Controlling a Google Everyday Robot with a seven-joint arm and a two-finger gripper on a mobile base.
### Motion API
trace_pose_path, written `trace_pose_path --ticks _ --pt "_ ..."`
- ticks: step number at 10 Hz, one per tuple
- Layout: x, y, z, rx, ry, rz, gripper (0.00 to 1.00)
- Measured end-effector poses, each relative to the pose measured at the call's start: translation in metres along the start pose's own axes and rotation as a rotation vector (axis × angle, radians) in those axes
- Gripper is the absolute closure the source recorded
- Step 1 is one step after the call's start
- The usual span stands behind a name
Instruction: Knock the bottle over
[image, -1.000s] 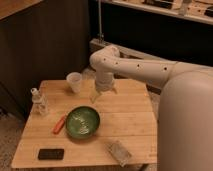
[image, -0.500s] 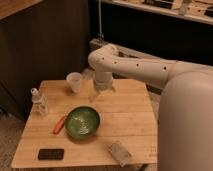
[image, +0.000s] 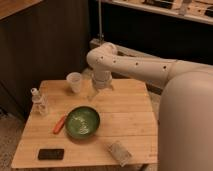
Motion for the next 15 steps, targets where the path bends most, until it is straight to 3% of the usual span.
trace_pose_path --ticks 7,9,13,15 --pt "-0.013 0.005 -0.013 -0.006 -0.035 -0.036 0.23" --pt "-0.017 0.008 -0.018 -0.009 -0.046 -0.051 0.40" --pt "-0.024 0.016 -0.027 -0.010 -0.058 -0.074 0.43" --pt "-0.035 0.023 -0.027 -0.021 -0.029 -0.112 0.60"
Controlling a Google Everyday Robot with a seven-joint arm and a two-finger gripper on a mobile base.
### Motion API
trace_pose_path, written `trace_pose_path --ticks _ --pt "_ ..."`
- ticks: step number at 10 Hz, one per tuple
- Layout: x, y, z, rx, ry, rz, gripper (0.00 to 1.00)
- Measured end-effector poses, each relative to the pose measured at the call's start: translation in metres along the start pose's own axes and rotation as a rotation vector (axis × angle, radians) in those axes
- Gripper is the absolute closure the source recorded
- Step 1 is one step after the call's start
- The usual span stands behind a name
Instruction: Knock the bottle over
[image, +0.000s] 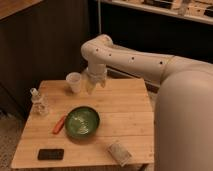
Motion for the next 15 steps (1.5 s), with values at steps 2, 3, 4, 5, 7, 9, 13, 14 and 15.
trace_pose_path --ticks 2,3,4,5,7,9,13,14,15 --pt "-0.001 0.008 -0.004 0.001 0.006 -0.018 0.77" --pt "0.001 0.010 -0.007 0.007 0.009 -0.025 0.80" --pt "-0.002 0.019 -0.011 0.002 0.002 -0.047 0.80" --pt "-0.001 0.025 -0.015 0.002 -0.002 -0.060 0.80" --pt "-0.002 0.047 -0.020 -0.001 0.002 -0.101 0.80" --pt "-0.007 0.071 -0.027 -0.008 0.003 -0.138 0.80" --pt "-0.015 0.101 -0.041 0.030 0.023 -0.198 0.80" --pt "-0.017 0.104 -0.041 0.036 0.029 -0.208 0.80" --pt "-0.018 0.116 -0.044 0.040 0.037 -0.228 0.80"
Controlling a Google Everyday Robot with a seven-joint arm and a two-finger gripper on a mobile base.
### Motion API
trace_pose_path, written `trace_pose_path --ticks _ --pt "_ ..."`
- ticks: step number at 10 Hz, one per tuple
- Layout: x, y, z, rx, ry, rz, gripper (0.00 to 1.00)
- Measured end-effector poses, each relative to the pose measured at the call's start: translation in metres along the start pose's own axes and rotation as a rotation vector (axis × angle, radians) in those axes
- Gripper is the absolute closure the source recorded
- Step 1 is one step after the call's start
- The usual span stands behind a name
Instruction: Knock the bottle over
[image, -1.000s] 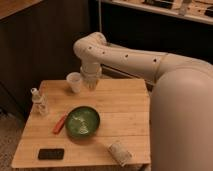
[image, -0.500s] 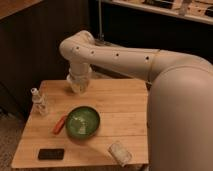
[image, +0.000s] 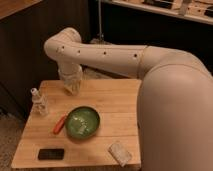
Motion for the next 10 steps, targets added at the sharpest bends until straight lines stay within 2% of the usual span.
trace_pose_path --ticks 2,5,7,9,10 --pt "-0.010 0.028 -0.006 0.006 0.011 -0.056 0.80" --pt "-0.038 0.045 -0.005 0.004 0.014 -0.116 0.80" --pt "-0.047 0.049 -0.004 0.000 0.014 -0.133 0.80" --pt "-0.053 0.041 -0.004 0.013 0.010 -0.142 0.80" --pt "-0.063 0.048 -0.004 0.009 0.010 -0.161 0.80"
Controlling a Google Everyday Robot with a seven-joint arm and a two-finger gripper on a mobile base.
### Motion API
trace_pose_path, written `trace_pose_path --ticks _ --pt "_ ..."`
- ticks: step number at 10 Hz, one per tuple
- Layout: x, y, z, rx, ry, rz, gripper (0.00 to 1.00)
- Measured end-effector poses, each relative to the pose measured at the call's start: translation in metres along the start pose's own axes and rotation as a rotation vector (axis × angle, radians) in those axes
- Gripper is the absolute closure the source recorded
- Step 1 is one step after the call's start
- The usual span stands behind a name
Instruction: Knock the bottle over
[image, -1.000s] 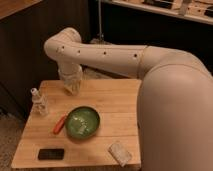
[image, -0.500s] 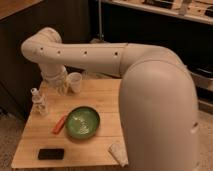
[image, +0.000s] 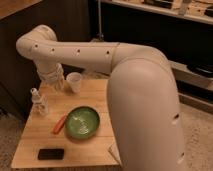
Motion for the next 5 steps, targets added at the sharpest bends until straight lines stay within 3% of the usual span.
trace_pose_path --ticks 2,5 --pt "-0.016 0.003 0.002 0.008 0.001 -0.017 0.80" --pt "-0.015 -0.011 0.008 0.024 0.010 -0.034 0.80"
